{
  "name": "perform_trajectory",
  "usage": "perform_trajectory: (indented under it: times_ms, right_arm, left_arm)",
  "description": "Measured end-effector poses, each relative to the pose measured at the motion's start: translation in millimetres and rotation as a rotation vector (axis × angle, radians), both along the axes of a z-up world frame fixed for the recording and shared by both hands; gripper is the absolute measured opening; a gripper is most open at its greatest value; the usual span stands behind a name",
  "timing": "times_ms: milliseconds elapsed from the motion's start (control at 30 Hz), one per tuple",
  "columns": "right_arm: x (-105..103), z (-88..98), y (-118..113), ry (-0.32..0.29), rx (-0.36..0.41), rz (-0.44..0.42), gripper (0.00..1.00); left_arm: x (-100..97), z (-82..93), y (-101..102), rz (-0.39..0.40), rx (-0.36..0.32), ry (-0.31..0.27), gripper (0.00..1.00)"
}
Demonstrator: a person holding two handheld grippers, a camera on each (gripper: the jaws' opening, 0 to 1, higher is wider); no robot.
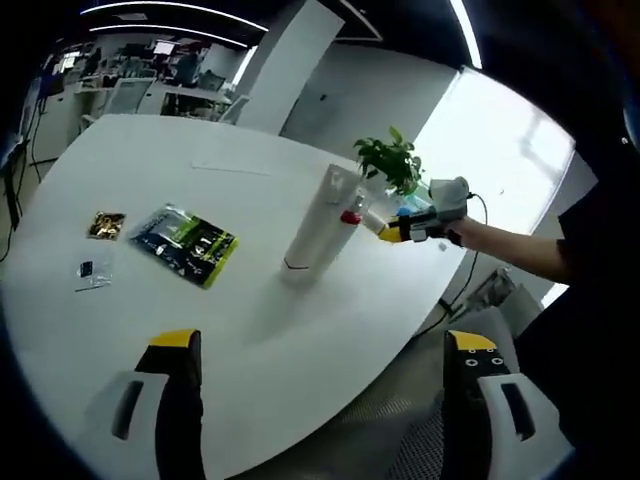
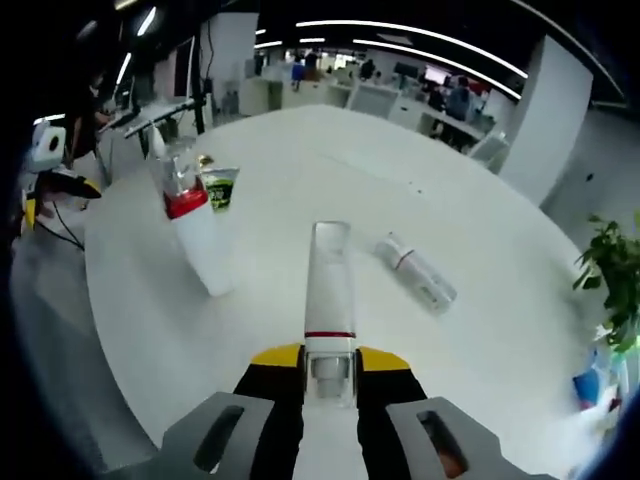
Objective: Arrange the skincare products in the storage area until every visible bottle or jar stands upright without overlapping.
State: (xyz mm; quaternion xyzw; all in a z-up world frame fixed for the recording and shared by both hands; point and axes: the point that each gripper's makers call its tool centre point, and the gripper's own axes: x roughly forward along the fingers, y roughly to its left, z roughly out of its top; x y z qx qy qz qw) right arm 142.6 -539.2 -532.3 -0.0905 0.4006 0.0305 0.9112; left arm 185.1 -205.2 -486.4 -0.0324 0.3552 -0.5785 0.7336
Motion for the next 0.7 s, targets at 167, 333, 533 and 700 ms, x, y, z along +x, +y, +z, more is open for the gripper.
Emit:
perform_trajectory:
  times_ms: [167, 333, 533, 700]
  right_arm:
    - [-13.6, 13.2, 10.8, -0.048, 0.000, -0.008, 0.11]
    - [-26.2, 32.2, 21.2, -0.107, 0.019, -0.039, 0.11]
    - [-37.5, 49.1, 41.9, -0.166, 0.023, -0.051, 0.11]
    - [-42.1, 61.3, 62.1, -0.183, -0.009, -0.025, 0.11]
  left_arm:
    - [-3.9, 5.9, -2.8, -0.015, -0.012, -0.009, 0.93]
    - [-8.4, 12.1, -4.3, -0.039, -0.011, -0.022, 0.93]
    - [-8.3, 18.0, -6.2, -0.055, -0.018, -0.032, 0.93]
    - [-10.0, 24.6, -8.1, -0.071, -0.024, -0.044, 0.93]
